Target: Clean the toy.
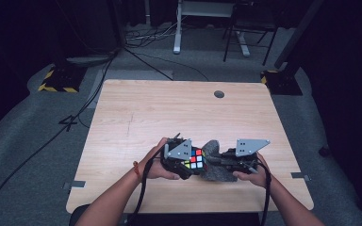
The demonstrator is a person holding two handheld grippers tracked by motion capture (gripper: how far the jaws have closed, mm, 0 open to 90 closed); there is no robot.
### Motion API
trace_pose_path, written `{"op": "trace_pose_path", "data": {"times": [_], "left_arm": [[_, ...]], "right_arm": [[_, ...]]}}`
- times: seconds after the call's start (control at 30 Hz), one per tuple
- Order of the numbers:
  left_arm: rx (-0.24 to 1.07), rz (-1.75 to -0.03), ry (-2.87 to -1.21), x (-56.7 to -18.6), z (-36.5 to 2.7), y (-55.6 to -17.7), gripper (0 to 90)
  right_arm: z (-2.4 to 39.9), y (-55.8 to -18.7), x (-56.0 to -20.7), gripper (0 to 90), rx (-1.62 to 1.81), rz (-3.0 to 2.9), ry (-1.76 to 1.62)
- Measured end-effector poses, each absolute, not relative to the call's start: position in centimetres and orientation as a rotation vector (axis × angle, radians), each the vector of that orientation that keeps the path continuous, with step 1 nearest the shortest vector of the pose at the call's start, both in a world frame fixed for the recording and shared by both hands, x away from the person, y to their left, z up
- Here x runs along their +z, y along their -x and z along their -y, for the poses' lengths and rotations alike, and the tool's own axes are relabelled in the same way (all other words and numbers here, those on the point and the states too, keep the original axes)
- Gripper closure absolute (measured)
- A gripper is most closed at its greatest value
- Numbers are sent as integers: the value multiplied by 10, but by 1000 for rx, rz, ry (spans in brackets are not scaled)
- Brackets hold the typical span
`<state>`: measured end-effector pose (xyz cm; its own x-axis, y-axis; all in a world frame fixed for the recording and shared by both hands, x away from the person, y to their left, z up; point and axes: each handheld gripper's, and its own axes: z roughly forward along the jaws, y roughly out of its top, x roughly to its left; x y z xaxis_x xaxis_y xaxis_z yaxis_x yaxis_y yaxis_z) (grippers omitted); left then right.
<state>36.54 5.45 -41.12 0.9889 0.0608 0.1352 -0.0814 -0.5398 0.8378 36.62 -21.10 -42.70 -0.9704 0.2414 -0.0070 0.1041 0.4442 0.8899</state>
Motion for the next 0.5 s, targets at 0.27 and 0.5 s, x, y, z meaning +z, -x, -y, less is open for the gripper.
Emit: {"op": "trace_pose_path", "data": {"times": [0.27,0.5], "left_arm": [[194,-3,-2120,-408,-62,-370,336],[191,-6,-2163,-416,-56,-372,336]], "right_arm": [[203,-362,-429,807,1529,-2571,-256],[208,-352,-411,807,1656,-2513,-185]]}}
